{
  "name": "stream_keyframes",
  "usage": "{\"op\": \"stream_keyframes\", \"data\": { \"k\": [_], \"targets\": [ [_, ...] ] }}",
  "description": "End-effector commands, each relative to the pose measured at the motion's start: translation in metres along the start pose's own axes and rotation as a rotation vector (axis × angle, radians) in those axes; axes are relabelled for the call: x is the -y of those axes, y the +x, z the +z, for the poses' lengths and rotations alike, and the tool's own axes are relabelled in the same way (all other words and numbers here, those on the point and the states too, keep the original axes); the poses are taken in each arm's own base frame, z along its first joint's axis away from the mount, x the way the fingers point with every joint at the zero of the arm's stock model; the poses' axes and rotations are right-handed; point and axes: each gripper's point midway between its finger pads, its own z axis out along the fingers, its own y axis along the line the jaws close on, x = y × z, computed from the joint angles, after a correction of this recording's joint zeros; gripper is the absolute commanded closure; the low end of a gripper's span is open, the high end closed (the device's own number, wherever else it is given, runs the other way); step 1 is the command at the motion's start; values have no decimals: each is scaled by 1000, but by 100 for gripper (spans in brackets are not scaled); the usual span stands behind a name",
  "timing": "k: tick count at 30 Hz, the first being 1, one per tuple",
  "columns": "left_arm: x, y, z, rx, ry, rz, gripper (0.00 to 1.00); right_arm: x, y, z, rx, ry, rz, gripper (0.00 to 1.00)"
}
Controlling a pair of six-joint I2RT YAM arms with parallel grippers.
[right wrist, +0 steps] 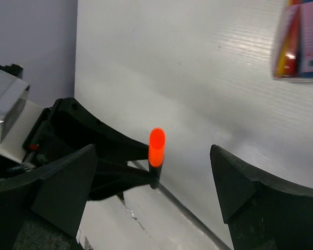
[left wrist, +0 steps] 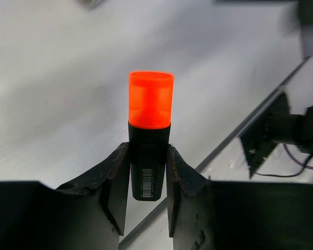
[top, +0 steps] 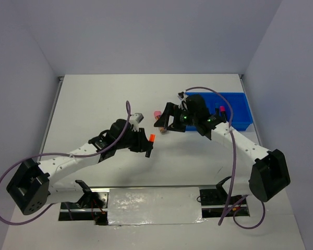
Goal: Sort the stationery into containers
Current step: Pick up the pen from the center of the board, then place the pen in the storage box.
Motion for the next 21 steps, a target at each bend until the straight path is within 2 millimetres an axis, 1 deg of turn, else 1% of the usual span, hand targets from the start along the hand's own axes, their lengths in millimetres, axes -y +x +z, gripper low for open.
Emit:
{"op": "stream_keyframes", "data": {
  "k": [1, 4, 5, 7, 8, 9, 10, 11, 12, 13, 14, 15, 16, 18, 19, 20, 21],
  "targets": [
    [42, -32, -8, 73, 159, 107, 100, -27, -14, 12, 106, -44, 22, 5],
    [48, -40, -7, 94, 169, 97, 100, -34, -6, 22, 101, -31, 30, 10],
    [53, -47, -8, 114, 181, 92, 100, -35, -6, 24, 102, -14, 35, 11],
    [59, -54, -9, 136, 196, 87, 100, -32, 1, 28, 99, 30, 41, 13],
    [64, -62, -10, 154, 203, 81, 100, -32, 1, 30, 97, 42, 45, 15],
    [68, -66, -9, 162, 217, 85, 100, -29, 2, 31, 99, 68, 51, 19],
    [74, -73, -11, 175, 226, 86, 100, -28, 3, 32, 100, 79, 55, 20],
    [76, -74, -11, 177, 236, 85, 100, -26, 4, 33, 100, 93, 59, 21],
    [79, -77, -11, 184, 247, 88, 100, -25, 5, 33, 98, 98, 62, 28],
    [83, -83, -11, 195, 254, 89, 100, -26, 5, 33, 95, 91, 66, 32],
    [83, -86, -12, 201, 255, 87, 100, -28, 5, 33, 96, 86, 68, 35],
    [83, -89, -11, 207, 252, 86, 100, -30, 4, 33, 98, 75, 70, 44],
    [79, -93, -11, 214, 237, 77, 100, -34, 5, 31, 92, 55, 71, 47],
    [74, -98, -11, 225, 228, 65, 99, -42, 4, 30, 93, 17, 76, 69],
    [69, -103, -11, 234, 216, 50, 91, -48, 6, 30, 77, -9, 78, 89],
    [67, -105, -10, 235, 213, 43, 81, -50, 4, 29, 80, -22, 61, 100],
    [63, -107, -7, 235, 198, 33, 41, -50, 0, 27, 86, -26, 39, 100]
  ]
}}
